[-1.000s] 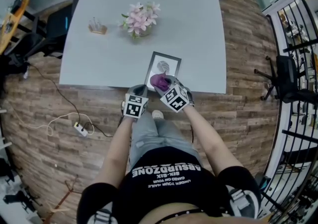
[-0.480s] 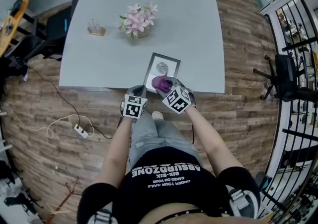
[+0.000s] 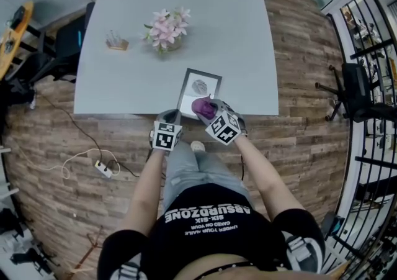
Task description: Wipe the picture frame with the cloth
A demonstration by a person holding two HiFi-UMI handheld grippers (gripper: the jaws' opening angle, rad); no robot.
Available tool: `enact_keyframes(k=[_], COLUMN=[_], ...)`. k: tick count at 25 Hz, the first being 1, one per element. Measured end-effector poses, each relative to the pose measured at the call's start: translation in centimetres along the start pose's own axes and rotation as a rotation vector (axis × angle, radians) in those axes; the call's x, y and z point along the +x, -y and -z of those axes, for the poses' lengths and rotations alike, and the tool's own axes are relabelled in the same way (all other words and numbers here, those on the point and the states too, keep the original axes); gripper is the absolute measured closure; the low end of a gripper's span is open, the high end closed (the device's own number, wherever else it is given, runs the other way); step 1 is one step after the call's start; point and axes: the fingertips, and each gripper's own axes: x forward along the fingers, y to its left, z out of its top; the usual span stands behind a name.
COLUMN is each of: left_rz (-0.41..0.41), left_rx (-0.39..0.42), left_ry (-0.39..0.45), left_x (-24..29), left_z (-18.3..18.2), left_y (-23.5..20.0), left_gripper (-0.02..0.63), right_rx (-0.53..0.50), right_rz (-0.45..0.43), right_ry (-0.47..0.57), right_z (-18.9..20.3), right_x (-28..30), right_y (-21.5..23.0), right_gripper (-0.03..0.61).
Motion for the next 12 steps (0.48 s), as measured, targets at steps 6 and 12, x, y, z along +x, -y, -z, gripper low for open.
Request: enact_keyframes(k=[6,12], left_rz=[0.006,0.01], left_rx=[0.002,0.011], left_ry=[-0.005,-0.006], left_x=[0.1,0.0], left_z=[-0.1,0.0], left_y=[0.1,0.1], left_gripper=[0.598,0.598], right_rx=[0.006,0.022], right_rz=[0.018,0.043], right_ry=[-0.002,-0.002], right_z=[0.0,0.0], right_x=[0.1,0.3], right_y=[0.6,2.1], right_gripper=[0.394,0.393])
